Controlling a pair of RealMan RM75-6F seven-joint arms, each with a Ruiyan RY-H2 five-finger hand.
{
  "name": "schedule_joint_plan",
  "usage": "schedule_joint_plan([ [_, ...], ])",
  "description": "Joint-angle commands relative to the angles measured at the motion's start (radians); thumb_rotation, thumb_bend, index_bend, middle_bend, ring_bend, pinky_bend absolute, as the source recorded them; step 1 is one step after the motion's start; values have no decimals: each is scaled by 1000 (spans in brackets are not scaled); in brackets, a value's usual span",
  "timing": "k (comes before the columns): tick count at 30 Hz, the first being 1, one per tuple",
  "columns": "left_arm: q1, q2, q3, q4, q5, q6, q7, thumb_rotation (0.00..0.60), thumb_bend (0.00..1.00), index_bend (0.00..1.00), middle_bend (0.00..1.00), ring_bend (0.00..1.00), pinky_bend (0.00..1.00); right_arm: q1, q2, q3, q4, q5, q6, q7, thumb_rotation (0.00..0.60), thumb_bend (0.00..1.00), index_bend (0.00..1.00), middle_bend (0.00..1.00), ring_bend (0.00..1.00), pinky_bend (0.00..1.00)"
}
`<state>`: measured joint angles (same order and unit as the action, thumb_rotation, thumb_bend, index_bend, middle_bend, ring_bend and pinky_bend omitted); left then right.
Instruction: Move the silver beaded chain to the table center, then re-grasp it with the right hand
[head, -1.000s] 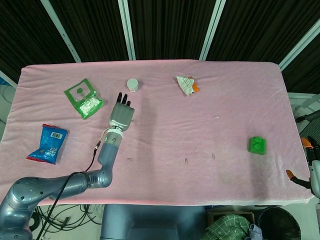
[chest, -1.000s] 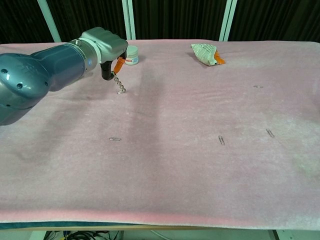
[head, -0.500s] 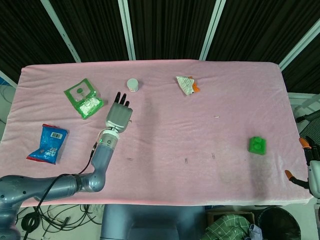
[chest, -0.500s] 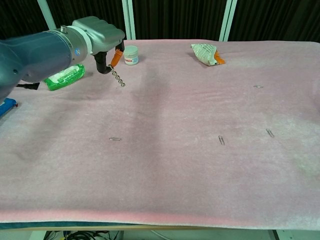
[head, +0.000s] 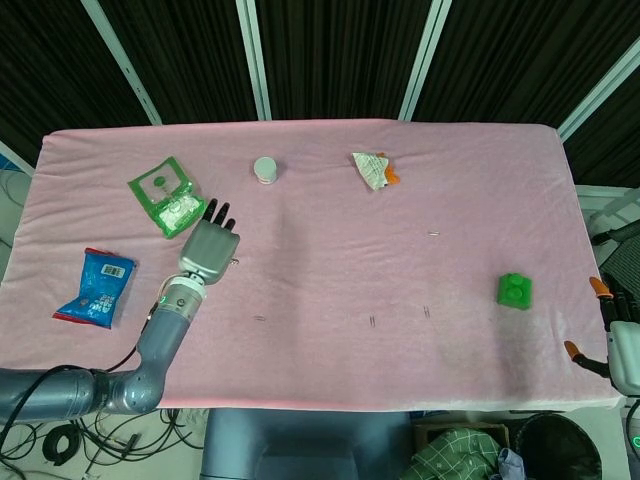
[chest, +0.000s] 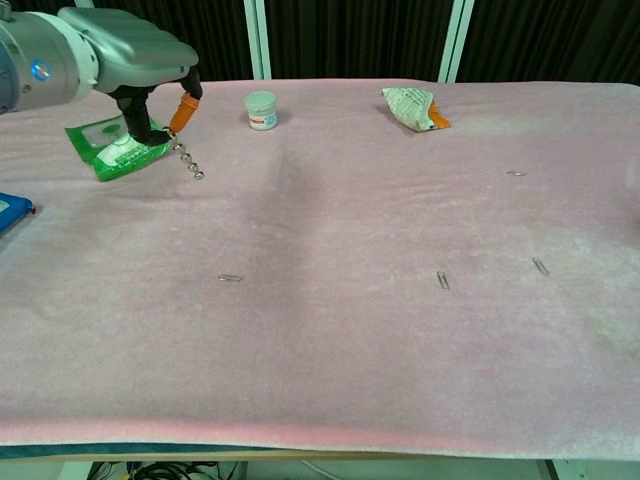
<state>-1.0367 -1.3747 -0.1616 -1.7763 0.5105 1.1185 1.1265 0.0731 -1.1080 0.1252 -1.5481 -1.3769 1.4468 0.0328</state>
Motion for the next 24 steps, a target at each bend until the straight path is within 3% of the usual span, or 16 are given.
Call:
schedule_joint_plan([
  [1, 14, 34, 21, -54, -34, -5, -11, 600, 423, 635, 248, 0, 0, 0, -1, -1, -1, 0, 0, -2, 600, 136, 0, 0, 82, 223],
  [9, 2, 39, 66, -99, -69, -30, -4, 600, 423, 634, 247, 0, 0, -1, 0, 1, -2, 3, 2, -4, 600, 136, 0, 0, 82, 223],
  [24, -67, -30, 90, -108, -141, -23, 30, 600, 423, 635, 247, 0, 0, -3, 4, 4, -2, 0, 8, 8, 600, 136, 0, 0, 82, 223],
])
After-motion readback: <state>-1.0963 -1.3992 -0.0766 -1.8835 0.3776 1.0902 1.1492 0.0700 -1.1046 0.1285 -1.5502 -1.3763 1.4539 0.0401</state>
